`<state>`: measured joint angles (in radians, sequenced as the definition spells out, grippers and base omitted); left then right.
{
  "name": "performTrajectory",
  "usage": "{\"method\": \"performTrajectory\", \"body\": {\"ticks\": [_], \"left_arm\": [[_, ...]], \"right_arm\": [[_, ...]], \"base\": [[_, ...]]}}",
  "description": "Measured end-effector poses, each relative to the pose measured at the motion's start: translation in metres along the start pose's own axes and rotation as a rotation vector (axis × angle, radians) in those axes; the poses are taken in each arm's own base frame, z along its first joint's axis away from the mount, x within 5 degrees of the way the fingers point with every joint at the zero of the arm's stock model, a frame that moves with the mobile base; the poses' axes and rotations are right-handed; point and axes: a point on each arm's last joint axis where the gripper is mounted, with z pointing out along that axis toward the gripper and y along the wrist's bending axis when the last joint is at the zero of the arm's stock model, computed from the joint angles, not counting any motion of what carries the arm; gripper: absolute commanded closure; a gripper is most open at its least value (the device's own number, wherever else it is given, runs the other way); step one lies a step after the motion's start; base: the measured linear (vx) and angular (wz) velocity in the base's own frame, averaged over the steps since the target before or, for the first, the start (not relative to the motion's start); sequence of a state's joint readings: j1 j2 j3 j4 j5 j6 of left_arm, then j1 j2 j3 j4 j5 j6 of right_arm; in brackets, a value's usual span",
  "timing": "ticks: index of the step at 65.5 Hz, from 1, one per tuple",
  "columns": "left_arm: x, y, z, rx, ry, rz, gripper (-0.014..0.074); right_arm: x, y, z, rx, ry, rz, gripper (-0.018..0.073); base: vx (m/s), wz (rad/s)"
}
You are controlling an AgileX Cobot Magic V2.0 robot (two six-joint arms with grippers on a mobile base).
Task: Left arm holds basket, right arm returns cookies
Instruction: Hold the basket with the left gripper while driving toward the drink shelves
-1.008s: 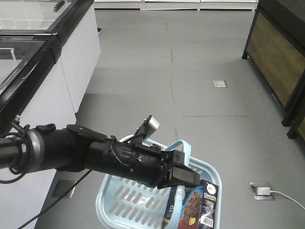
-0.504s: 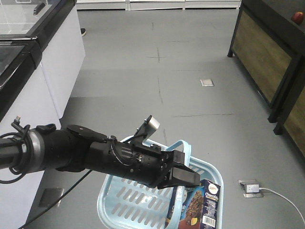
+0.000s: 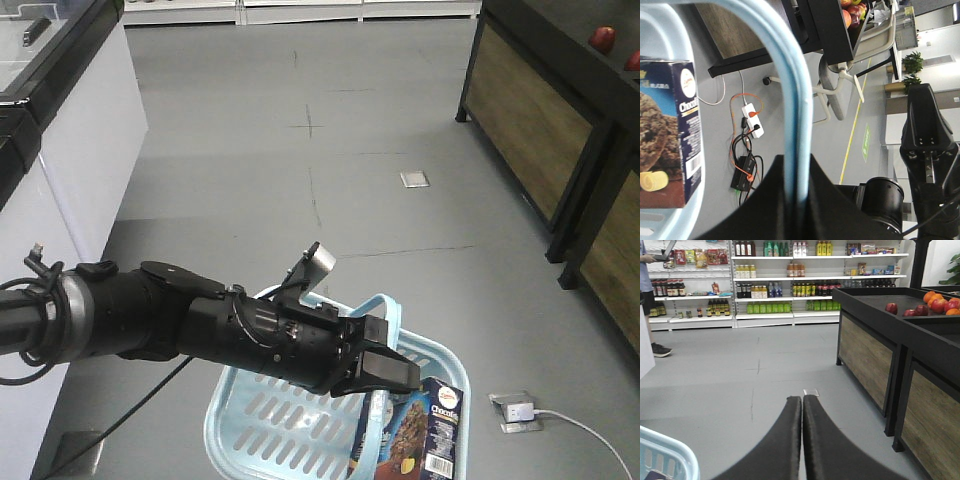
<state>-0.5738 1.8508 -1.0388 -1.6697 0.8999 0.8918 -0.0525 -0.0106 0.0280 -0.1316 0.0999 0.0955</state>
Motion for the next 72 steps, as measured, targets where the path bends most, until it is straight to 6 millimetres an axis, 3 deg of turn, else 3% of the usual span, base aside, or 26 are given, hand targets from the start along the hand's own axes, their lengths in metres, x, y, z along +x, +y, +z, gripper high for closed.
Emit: {"method": "performTrajectory", "body": {"ticks": [72], "left_arm": [[0.0007,-0.0001,0.0009,0.000,0.003,0.000,0.0604]], "right_arm": [[0.0000,0.0000,0.0000,0.000,0.000,0.000,0.0567]], "base": [[0.31,0.02]]}}
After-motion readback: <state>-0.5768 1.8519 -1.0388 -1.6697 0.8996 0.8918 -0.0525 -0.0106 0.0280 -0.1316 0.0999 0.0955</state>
